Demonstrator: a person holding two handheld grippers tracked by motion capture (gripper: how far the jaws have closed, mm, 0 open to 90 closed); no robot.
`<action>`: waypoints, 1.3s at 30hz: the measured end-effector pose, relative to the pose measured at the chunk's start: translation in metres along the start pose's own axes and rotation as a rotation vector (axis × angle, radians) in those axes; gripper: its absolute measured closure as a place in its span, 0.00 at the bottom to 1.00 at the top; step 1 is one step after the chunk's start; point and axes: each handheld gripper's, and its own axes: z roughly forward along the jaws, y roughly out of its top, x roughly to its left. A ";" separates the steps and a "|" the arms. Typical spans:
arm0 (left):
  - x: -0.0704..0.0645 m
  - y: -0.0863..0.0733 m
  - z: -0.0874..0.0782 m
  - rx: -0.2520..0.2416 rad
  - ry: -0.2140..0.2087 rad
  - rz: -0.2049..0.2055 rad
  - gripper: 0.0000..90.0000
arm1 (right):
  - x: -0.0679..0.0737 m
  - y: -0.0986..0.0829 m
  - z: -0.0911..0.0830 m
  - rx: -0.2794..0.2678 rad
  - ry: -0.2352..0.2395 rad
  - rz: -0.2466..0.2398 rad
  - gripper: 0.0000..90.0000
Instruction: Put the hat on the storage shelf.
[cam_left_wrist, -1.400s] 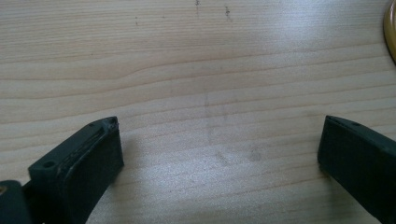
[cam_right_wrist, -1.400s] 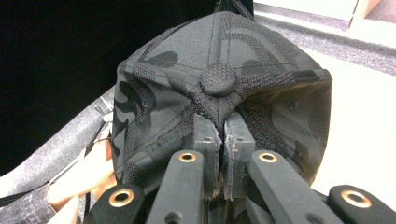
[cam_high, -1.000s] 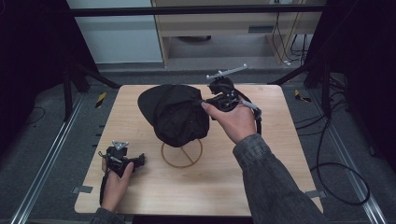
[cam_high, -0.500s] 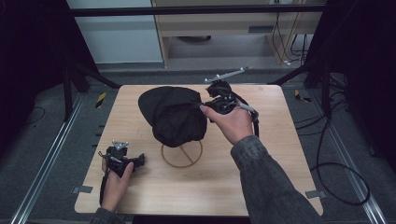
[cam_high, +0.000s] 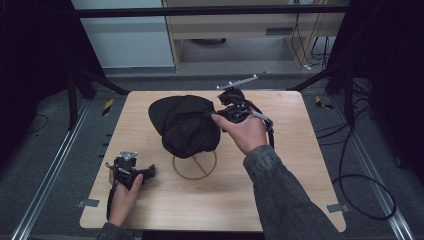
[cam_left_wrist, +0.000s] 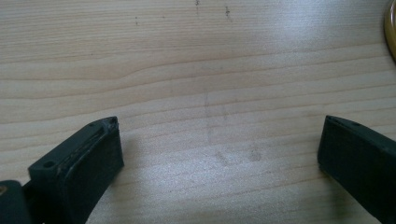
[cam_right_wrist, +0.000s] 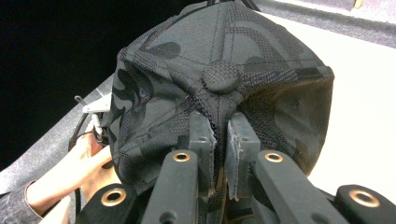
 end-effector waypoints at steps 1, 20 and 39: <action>0.000 0.000 0.000 0.000 0.000 0.000 0.00 | -0.001 0.000 0.000 -0.003 0.001 0.000 0.92; 0.000 0.000 0.000 0.000 0.000 0.000 0.00 | -0.007 0.000 0.008 -0.011 0.023 0.035 0.83; 0.000 0.000 0.000 0.000 0.000 0.000 0.00 | -0.009 -0.002 -0.001 -0.027 0.030 0.046 0.78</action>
